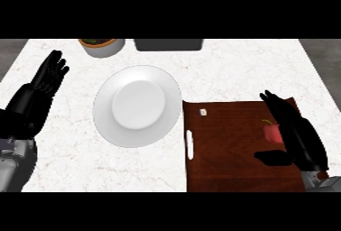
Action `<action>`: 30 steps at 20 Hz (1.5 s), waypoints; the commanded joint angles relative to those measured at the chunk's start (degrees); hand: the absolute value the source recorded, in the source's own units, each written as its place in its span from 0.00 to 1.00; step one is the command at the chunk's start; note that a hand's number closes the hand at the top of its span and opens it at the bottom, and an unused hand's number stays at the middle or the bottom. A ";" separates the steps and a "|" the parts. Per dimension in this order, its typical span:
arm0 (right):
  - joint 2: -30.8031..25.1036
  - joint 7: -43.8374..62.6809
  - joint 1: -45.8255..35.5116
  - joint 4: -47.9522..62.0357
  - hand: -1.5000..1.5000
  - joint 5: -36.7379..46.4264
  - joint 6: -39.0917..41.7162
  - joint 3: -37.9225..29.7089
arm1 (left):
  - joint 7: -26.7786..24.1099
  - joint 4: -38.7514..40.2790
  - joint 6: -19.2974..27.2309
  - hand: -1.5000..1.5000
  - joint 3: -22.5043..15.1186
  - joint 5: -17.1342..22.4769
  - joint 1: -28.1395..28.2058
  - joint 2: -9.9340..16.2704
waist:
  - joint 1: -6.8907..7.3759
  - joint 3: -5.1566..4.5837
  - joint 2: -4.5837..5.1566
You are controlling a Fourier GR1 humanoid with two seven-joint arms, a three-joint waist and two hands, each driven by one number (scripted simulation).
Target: Pick the bell pepper from the tray and place it in the plate
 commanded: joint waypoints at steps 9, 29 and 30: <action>1.85 31.90 -7.30 -4.86 0.00 3.24 29.50 5.88 | 1.65 -0.25 -2.52 0.50 1.62 0.18 -2.15 0.15 | 1.20 0.40 0.66; 5.22 25.37 -4.55 4.73 0.00 12.95 34.84 -6.27 | -2.98 5.10 -6.79 0.50 5.82 -5.97 -1.60 -6.15 | 0.78 0.42 0.61; 7.18 22.65 -8.94 14.06 0.00 14.67 31.95 -5.84 | 1.09 -1.04 -6.71 0.50 5.89 -4.41 -0.35 -5.64 | 1.23 0.44 0.64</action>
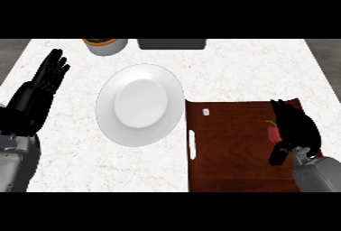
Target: Pick the bell pepper from the tray and place it in the plate
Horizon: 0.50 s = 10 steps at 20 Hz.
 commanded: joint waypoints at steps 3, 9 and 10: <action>2.62 -6.01 0.40 7.61 0.00 2.42 -1.45 -1.64 | 4.40 -1.51 -0.59 0.50 1.09 -1.61 -2.72 -0.26 | -0.01 0.02 0.02; 2.70 -8.07 0.16 9.34 0.00 4.89 -0.34 -5.96 | 2.42 -4.60 0.41 0.50 -0.30 -5.12 1.92 -4.65 | -0.01 0.01 -0.04; 3.18 -7.20 1.37 10.02 0.00 6.65 -0.64 -4.66 | 0.02 1.65 -2.51 0.50 2.02 -2.50 -1.11 -3.80 | -0.16 0.00 0.00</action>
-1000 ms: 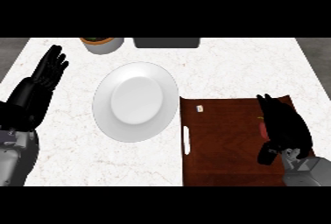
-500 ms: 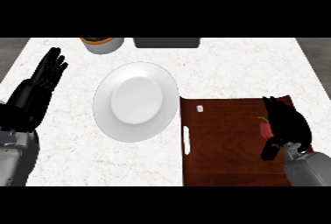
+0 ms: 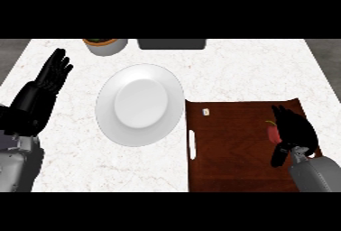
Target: Pick the bell pepper from the tray and place it in the plate
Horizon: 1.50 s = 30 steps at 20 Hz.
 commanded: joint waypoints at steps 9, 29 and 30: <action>1.02 -9.02 -4.73 8.78 1.00 11.09 -17.51 0.19 | 0.44 0.51 0.15 0.50 0.31 -1.29 -1.70 -2.41 | 0.20 0.01 0.02; 16.56 19.85 24.32 -45.02 1.00 28.67 -15.91 22.32 | -0.66 -0.75 -2.22 0.50 2.21 -1.01 1.63 -0.88 | -0.10 -0.10 -0.29; 16.48 19.06 26.90 -45.55 1.00 30.68 -18.53 25.93 | -0.93 2.22 -1.72 0.50 2.81 -1.65 -0.90 -0.62 | -0.78 -0.07 -0.20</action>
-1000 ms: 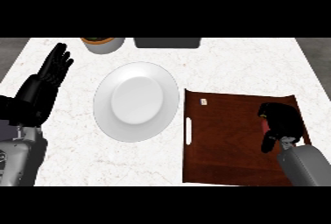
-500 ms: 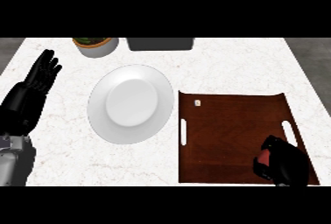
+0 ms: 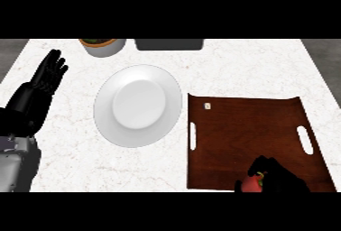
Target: Pick the bell pepper from the tray and place it in the plate
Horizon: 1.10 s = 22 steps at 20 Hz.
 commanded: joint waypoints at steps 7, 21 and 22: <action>9.61 3.20 -13.97 -8.42 1.00 2.97 2.20 13.80 | -0.10 1.97 1.45 0.50 -0.67 -1.64 -3.06 -1.78 | 0.72 0.10 0.35; 9.77 15.94 -53.72 23.84 1.00 -21.61 -10.02 6.41 | -0.72 1.46 -2.29 0.50 -0.18 -0.42 -2.12 -1.04 | 2.83 0.09 0.61; 9.77 17.97 -55.51 25.79 1.00 -21.90 -12.89 8.45 | 1.27 -1.31 -0.30 0.50 -2.55 -2.23 -1.13 -2.89 | 3.49 0.10 0.53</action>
